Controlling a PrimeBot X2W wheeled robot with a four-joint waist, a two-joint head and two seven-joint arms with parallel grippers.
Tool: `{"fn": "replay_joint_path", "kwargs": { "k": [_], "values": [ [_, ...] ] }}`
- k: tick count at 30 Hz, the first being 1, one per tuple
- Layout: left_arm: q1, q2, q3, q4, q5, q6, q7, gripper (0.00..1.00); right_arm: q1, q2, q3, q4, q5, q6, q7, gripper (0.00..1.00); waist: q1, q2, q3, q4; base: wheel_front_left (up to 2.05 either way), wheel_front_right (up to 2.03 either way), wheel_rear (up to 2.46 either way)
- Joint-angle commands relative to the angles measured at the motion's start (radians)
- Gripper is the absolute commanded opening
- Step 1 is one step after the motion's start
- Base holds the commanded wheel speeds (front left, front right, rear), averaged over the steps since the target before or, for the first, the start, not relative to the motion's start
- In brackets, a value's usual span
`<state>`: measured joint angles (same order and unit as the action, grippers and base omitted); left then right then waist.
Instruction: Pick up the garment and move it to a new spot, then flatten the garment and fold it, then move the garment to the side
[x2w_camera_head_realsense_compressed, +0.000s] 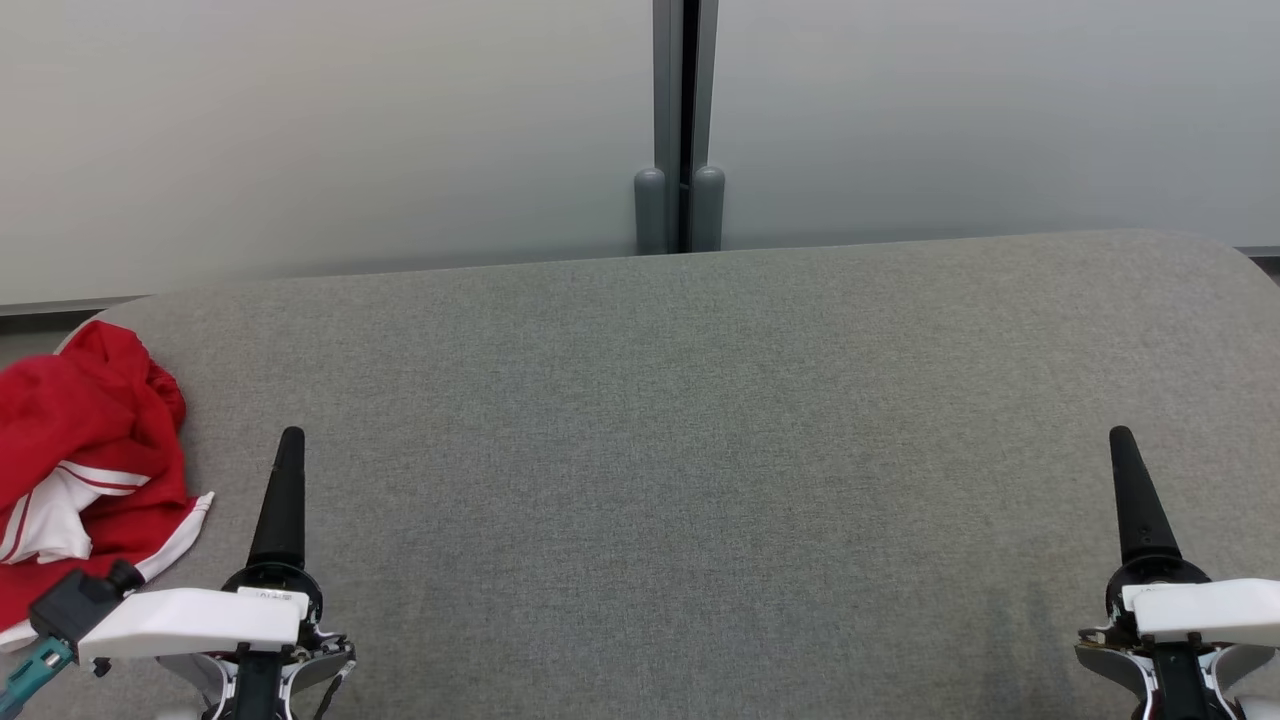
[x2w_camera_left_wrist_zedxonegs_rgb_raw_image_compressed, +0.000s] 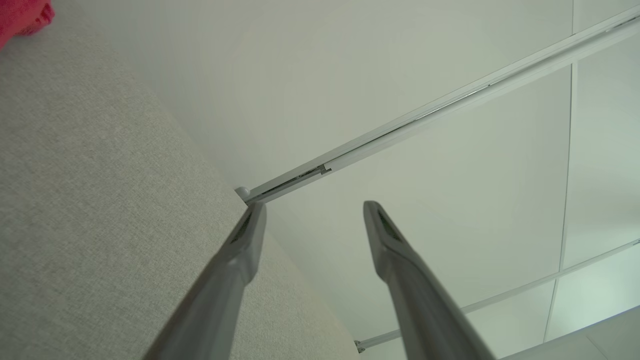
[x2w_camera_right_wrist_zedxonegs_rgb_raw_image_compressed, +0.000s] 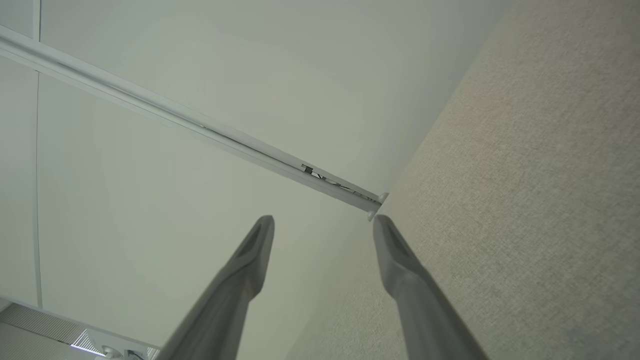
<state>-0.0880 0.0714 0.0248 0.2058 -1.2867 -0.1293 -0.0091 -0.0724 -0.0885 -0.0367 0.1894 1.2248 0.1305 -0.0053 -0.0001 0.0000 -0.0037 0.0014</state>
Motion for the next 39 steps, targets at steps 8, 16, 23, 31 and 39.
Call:
{"fn": "replay_joint_path", "kwargs": {
  "k": [8, 16, 23, 31, 39],
  "values": [
    [-0.022, 0.024, -0.016, -0.035, 0.205, 0.009, -0.035, 1.00, -0.009, -0.018, 0.021, -0.050, -0.202, 0.000, -0.030, 1.00, 0.0001, 0.0000, -0.006, -0.001, 0.00, 0.00, 0.00],
    [-0.006, 0.038, -0.027, -0.029, 0.363, 0.015, -0.064, 1.00, 0.007, -0.028, 0.048, -0.061, -0.343, 0.000, -0.042, 1.00, 0.0001, 0.0000, -0.013, -0.002, 0.00, 0.00, 0.00],
    [0.004, 0.041, -0.034, -0.015, 0.476, 0.016, -0.086, 1.00, 0.021, -0.033, 0.065, -0.056, -0.439, 0.000, -0.054, 1.00, 0.0001, 0.0000, -0.018, -0.004, 0.00, 0.00, 0.00],
    [0.012, 0.043, -0.036, -0.002, 0.574, 0.016, -0.108, 1.00, 0.031, -0.038, 0.084, -0.046, -0.541, 0.000, -0.069, 1.00, 0.0001, 0.0000, -0.022, -0.004, 0.00, 0.00, 0.00],
    [0.018, 0.050, -0.044, 0.019, 0.680, 0.016, -0.130, 1.00, 0.037, -0.037, 0.096, -0.038, -0.641, 0.000, -0.079, 1.00, 0.0001, 0.0000, -0.026, -0.003, 0.00, 0.00, 0.00]
  ]
}}
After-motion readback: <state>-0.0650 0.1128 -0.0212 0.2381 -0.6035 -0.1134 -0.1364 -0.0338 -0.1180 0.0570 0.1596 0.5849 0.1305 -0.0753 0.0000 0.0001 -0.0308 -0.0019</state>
